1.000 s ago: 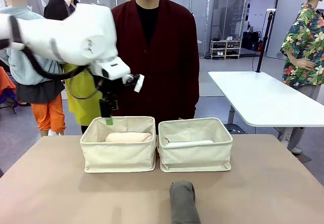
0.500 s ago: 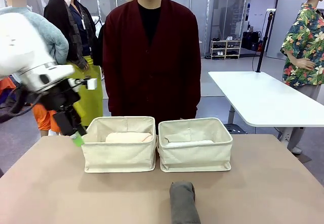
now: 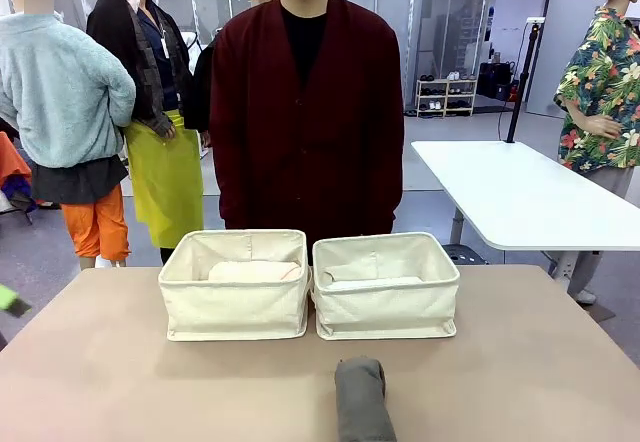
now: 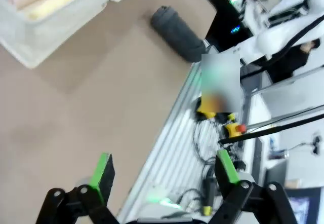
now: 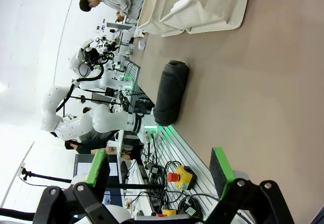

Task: Divide the towels into two baskets.
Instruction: Pick up one hotel-folded towel from the bottom of the table and place it in the Fabric basket indicated by the person.

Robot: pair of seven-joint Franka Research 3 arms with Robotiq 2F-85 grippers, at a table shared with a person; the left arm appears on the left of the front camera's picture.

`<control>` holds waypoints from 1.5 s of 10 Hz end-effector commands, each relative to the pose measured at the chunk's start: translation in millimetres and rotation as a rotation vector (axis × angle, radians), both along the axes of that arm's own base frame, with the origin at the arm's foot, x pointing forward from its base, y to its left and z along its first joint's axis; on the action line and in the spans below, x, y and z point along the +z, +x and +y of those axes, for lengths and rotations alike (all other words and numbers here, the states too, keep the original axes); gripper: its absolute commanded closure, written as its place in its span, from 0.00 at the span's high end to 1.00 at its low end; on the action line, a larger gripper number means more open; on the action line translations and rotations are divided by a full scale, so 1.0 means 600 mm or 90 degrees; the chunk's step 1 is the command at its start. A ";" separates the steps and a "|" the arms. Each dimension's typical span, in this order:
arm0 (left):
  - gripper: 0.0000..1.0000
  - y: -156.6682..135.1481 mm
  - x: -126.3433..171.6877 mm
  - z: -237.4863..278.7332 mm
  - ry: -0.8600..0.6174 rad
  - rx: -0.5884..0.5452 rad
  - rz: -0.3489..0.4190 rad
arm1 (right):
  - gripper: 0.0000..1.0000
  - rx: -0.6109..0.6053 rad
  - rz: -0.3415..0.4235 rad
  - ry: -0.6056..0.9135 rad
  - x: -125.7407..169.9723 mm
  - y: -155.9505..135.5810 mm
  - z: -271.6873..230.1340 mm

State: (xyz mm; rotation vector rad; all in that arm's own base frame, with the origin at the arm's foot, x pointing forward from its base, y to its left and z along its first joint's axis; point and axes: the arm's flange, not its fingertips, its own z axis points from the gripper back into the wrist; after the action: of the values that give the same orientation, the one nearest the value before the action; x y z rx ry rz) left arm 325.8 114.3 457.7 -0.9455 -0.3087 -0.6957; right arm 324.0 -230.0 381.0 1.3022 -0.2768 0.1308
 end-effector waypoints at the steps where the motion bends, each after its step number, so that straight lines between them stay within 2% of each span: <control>1: 1.00 0.039 -0.031 0.055 -0.177 0.020 0.069 | 1.00 0.002 -0.001 -0.010 0.003 -0.006 -0.001; 2: 1.00 0.044 -0.061 0.083 -0.218 0.040 0.079 | 1.00 0.002 -0.001 -0.010 0.003 -0.006 -0.001; 3: 1.00 0.043 -0.098 0.114 -0.238 0.100 0.108 | 1.00 0.002 -0.001 -0.010 0.003 -0.006 -0.001; 5: 1.00 0.028 -0.154 0.156 -0.246 0.150 0.154 | 1.00 0.002 -0.001 -0.010 0.003 -0.006 -0.001; 8: 1.00 0.036 -0.159 0.174 -0.232 0.180 0.170 | 1.00 0.002 -0.001 -0.010 0.003 -0.006 -0.001; 9: 1.00 0.019 -0.186 0.169 -0.235 0.168 0.174 | 1.00 0.002 -0.001 -0.010 0.003 -0.006 -0.001; 15: 1.00 0.019 -0.186 0.169 -0.235 0.168 0.174 | 1.00 0.002 -0.001 -0.010 0.003 -0.006 -0.001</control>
State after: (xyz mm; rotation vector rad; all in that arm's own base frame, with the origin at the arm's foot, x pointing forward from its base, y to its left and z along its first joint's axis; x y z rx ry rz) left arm 340.8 214.7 346.6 -1.3034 -0.3105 -0.2679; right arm 324.1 -229.9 380.9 1.3022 -0.2766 0.1309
